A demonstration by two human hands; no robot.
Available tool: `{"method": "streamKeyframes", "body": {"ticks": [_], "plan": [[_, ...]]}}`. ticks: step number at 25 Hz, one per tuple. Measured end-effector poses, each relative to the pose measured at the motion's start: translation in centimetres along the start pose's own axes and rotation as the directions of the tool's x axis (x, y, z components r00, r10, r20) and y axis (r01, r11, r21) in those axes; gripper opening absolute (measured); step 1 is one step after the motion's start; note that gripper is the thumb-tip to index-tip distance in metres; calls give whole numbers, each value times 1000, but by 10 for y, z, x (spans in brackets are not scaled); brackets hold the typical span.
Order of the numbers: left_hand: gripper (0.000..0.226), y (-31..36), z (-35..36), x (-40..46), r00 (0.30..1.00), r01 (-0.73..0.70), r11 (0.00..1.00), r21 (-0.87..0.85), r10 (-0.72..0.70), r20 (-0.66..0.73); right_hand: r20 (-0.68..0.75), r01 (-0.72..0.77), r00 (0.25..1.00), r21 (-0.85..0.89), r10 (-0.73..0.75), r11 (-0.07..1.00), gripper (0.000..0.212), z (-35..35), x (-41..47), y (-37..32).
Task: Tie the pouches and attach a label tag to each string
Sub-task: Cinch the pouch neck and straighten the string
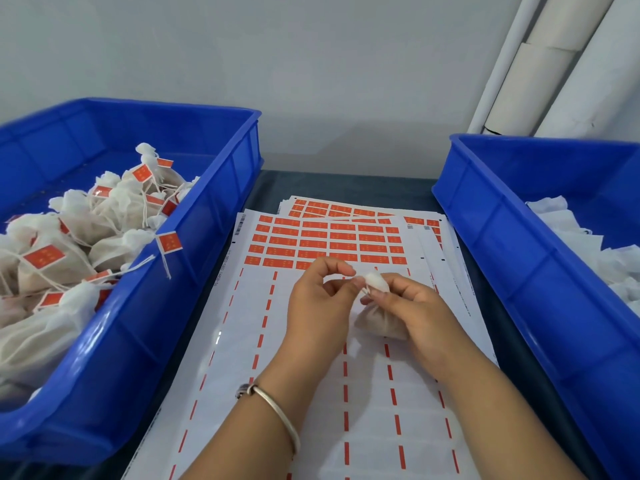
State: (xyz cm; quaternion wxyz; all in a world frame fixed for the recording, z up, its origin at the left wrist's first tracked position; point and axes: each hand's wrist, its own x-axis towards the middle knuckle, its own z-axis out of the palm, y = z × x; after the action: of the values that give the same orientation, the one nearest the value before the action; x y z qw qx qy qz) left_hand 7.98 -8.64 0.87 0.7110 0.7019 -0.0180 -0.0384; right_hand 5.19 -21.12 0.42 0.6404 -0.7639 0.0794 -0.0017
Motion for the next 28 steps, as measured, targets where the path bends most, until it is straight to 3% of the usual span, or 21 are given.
{"method": "streamKeyframes", "body": {"ticks": [4,7,10,14,17,20,23,26,28], "plan": [[26,1,-2,2,998,-8,1000,28,10,-58,148,-73,988,254,35,965,24,-1,-4,-4],[24,3,-1,0,995,-21,999,37,24,-96,90,-98,993,309,73,946,23,-1,-3,-2],[19,1,0,-5,995,-72,997,24,74,-66,-9,-114,993,233,120,966,21,-1,1,2],[19,-1,1,-8,978,-197,941,277,207,-6,-60,-87,993,197,100,977,24,0,1,1],[18,1,1,-9,975,-215,910,354,224,17,-68,-71,994,149,82,986,20,2,0,-1],[16,3,1,-9,973,-224,894,388,227,38,-74,-45,996,57,49,997,35,3,-2,-2],[21,4,2,-6,976,-205,890,407,216,19,-69,-29,997,17,30,999,35,3,-3,-3],[20,2,1,-3,977,-192,899,394,212,-7,-46,-65,996,172,74,983,24,3,-2,-2],[20,0,1,-3,981,-174,907,384,195,-16,70,-112,993,336,94,935,30,1,-3,-3]]}}
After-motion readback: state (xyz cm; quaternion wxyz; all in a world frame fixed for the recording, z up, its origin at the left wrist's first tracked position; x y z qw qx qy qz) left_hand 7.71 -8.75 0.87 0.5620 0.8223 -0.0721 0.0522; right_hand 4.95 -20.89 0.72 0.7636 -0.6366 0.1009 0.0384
